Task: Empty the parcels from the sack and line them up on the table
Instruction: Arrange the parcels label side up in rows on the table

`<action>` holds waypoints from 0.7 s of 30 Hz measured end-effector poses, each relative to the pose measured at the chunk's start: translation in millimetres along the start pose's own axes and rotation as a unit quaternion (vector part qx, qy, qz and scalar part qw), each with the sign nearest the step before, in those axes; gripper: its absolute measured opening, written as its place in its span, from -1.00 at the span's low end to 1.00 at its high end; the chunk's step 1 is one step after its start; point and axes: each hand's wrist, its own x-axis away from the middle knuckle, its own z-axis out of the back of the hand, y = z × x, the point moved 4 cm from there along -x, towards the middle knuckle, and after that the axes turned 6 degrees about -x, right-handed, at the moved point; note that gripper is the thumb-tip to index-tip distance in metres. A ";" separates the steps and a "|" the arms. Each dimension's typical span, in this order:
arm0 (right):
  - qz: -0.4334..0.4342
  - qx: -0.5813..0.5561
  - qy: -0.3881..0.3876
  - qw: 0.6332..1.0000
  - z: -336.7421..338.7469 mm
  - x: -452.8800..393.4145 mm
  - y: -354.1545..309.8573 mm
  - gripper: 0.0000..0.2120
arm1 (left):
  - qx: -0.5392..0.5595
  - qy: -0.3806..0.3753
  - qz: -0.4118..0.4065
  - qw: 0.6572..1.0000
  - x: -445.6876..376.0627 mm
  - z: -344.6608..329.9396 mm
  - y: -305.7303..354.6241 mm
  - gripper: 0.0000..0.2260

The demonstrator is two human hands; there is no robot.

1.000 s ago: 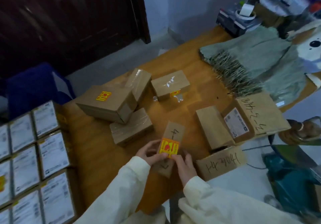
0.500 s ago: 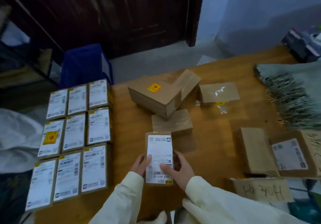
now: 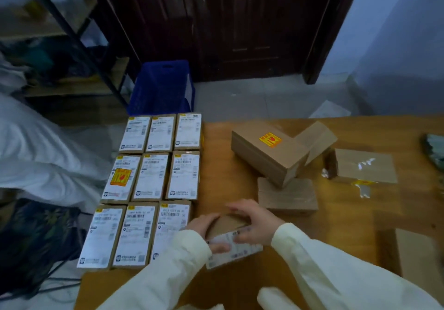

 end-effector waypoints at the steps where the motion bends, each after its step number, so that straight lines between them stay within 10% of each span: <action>1: -0.006 -0.053 0.069 0.996 7.5 -5.1 0.1 -0.29 | 0.068 0.038 0.019 0.997 -3.5 3.4 -2.9 -0.22; 4: -0.031 -0.212 0.263 0.941 24.4 -14.1 5.1 -0.38 | 0.297 0.136 0.072 0.942 -14.0 12.0 4.4 -0.35; 8: -0.083 -0.272 0.232 0.930 10.0 -36.3 11.0 -0.46 | 0.363 0.205 0.132 0.899 -37.6 19.8 32.5 -0.43; 21: -0.108 -0.071 0.253 0.959 3.2 -91.5 13.8 -0.47 | -0.165 0.195 0.048 0.966 -80.6 46.9 55.5 -0.53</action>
